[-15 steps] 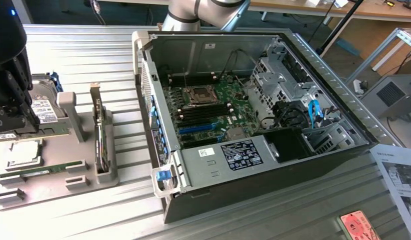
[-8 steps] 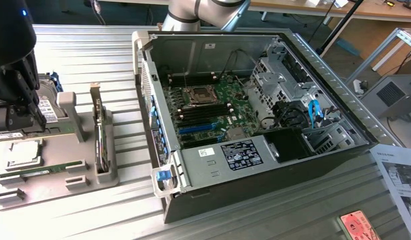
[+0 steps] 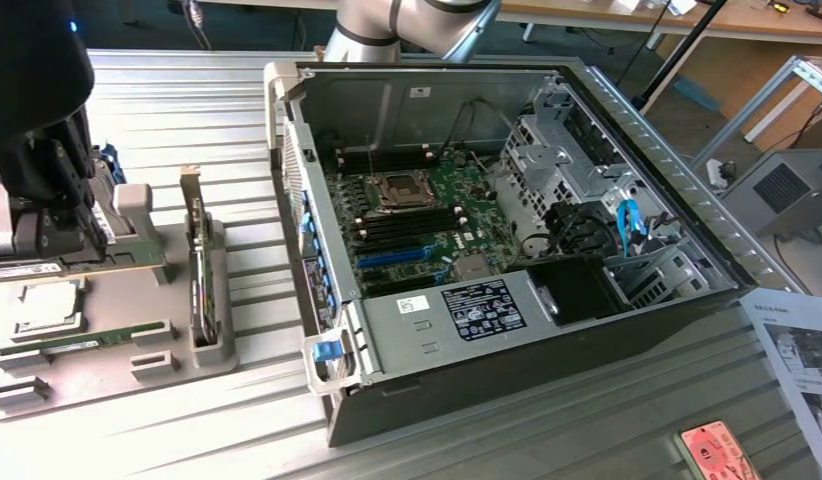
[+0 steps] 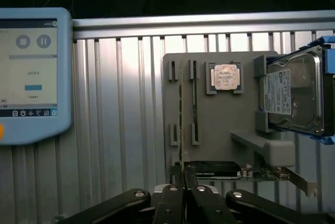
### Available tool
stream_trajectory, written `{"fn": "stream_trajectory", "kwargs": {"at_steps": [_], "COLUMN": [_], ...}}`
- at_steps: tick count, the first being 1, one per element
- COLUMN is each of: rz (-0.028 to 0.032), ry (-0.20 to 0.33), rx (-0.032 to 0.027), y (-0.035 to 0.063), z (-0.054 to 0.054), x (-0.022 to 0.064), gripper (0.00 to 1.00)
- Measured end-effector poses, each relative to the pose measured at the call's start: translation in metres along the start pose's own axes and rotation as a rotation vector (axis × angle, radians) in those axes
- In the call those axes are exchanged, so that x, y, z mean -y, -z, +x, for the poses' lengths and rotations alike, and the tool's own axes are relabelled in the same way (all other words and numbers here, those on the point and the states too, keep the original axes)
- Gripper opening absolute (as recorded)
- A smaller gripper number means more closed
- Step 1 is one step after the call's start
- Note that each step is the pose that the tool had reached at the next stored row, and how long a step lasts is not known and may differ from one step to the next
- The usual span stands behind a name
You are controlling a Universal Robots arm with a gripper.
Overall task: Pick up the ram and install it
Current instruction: 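Pick up the ram and move it above insertion slot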
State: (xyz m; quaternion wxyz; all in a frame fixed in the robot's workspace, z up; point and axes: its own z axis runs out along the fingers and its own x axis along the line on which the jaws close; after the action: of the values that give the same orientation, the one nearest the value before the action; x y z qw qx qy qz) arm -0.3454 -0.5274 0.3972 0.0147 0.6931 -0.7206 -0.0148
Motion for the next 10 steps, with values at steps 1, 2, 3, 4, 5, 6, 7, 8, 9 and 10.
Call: {"fn": "stream_trajectory", "kwargs": {"at_steps": [1, 2, 3, 4, 5, 6, 7, 8, 9, 10], "rz": [0.0, 0.0, 0.0, -0.0001, 0.0, 0.0, 0.0, 0.0, 0.0, 0.0], "ry": [0.0, 0.0, 0.0, 0.0, 0.0, 0.0, 0.0, 0.0, 0.0, 0.0], "rx": [0.0, 0.0, 0.0, -0.0001, 0.0, 0.0, 0.0, 0.0, 0.0, 0.0], "y": [0.0001, 0.0001, 0.0002, 0.0003, 0.0003, 0.0003, 0.0004, 0.0005, 0.0005, 0.0006], "z": [0.0, 0.0, 0.0, 0.0, 0.0, 0.0, 0.0, 0.0, 0.0, -0.001], "x": [0.0012, 0.0022, 0.004, 0.0055, 0.0071, 0.0083, 0.0097, 0.0113, 0.0127, 0.015], "gripper": [0.12, 0.12, 0.12, 0.12, 0.12, 0.12, 0.12, 0.12, 0.12, 0.12]}}
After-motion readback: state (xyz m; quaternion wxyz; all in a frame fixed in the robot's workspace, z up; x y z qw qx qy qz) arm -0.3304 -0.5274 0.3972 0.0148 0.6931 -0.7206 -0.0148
